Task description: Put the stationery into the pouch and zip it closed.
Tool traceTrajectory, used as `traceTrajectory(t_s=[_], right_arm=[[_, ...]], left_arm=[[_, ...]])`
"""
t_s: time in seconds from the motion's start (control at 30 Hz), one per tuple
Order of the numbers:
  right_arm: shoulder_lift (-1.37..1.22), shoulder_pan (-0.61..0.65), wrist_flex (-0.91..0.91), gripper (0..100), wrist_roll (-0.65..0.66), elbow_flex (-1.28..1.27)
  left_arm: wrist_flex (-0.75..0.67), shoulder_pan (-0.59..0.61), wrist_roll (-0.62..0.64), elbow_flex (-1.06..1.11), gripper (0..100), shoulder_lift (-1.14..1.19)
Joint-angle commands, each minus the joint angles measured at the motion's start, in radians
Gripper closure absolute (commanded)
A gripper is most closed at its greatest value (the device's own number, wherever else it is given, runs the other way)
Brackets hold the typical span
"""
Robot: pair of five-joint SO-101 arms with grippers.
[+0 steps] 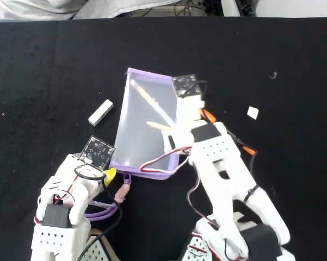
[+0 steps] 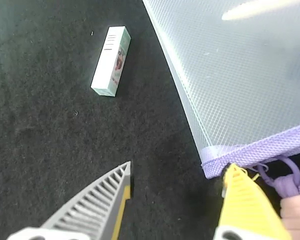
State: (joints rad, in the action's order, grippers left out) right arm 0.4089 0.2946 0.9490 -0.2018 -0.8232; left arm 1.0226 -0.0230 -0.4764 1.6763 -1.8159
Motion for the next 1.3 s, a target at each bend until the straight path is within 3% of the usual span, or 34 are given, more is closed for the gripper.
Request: traceTrajectory(t_s=[0.0, 0.23, 0.37, 0.53, 0.63, 0.77, 1.03, 1.27], right_arm=[[-0.038, -0.034, 0.002, 82.8, -0.071, 0.064], [-0.150, -0.026, 0.015, 82.8, -0.084, 0.113], [-0.105, -0.003, 0.155, 82.8, -0.064, 0.189], [0.002, 0.110, 0.265, 82.8, 0.021, 0.237], [0.036, 0.226, 0.287, 82.8, 0.169, 0.220], [0.058, 0.370, 0.285, 82.8, 0.347, 0.170], [0.070, 0.516, 0.284, 82.8, 0.551, 0.116], [0.064, 0.709, 0.279, 82.8, 0.634, 0.116]], left_arm=[[-0.003, 0.008, -0.002, 0.022, 71, -0.006], [-0.005, 0.008, -0.002, 0.022, 71, -0.006], [-0.005, 0.016, -0.002, 0.019, 71, -0.008], [-0.012, 0.094, 0.023, 0.004, 71, -0.009], [-0.040, 0.183, 0.123, -0.016, 71, -0.009], [-0.063, 0.328, 0.219, -0.044, 71, -0.009], [-0.068, 0.848, 0.318, -0.051, 71, -0.009], [-0.063, 1.193, 0.328, -0.042, 71, -0.009]])
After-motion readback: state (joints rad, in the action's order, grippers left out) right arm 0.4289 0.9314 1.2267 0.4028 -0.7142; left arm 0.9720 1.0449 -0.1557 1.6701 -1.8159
